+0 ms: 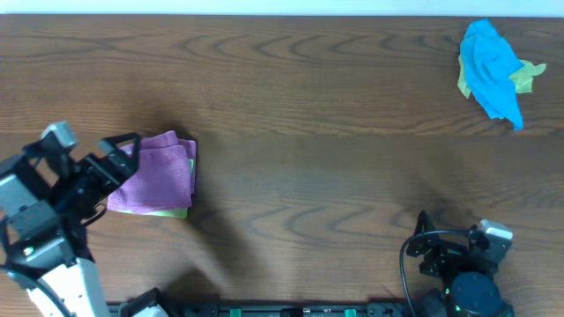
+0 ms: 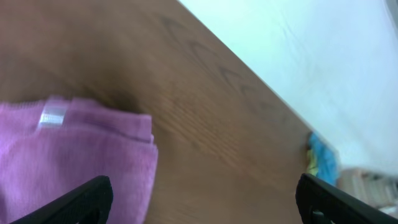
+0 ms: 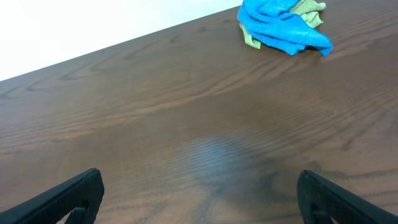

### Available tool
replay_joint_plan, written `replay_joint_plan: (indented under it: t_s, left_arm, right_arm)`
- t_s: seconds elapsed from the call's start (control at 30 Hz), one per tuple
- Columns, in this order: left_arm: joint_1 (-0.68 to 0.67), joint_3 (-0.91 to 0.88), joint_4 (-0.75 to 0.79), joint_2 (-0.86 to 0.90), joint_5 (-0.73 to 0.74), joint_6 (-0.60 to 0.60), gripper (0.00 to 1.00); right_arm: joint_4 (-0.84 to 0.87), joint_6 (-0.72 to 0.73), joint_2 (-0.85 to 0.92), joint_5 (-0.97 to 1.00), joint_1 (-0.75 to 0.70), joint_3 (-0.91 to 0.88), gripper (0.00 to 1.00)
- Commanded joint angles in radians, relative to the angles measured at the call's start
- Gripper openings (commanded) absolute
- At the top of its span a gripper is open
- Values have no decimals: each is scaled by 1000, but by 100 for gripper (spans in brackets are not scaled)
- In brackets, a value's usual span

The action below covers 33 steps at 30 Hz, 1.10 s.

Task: Fold the cloth

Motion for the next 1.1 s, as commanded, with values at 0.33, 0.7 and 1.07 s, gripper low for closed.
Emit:
replay_joint_plan:
  t_s: [0.33,0.7,1.07]
  left_arm:
    - [-370,-155,211,-254,-392,246,95]
    - [-422,-600,249,-754,-391,340,95]
    - [-468,-731,67,-918,-392,457,95]
  right_arm:
    - [-2,13,-6,18,-7,-6,99]
    - [-2,13,-6,18,-7,-6,99]
    - [-2,13,-6,18,-7,-6,99]
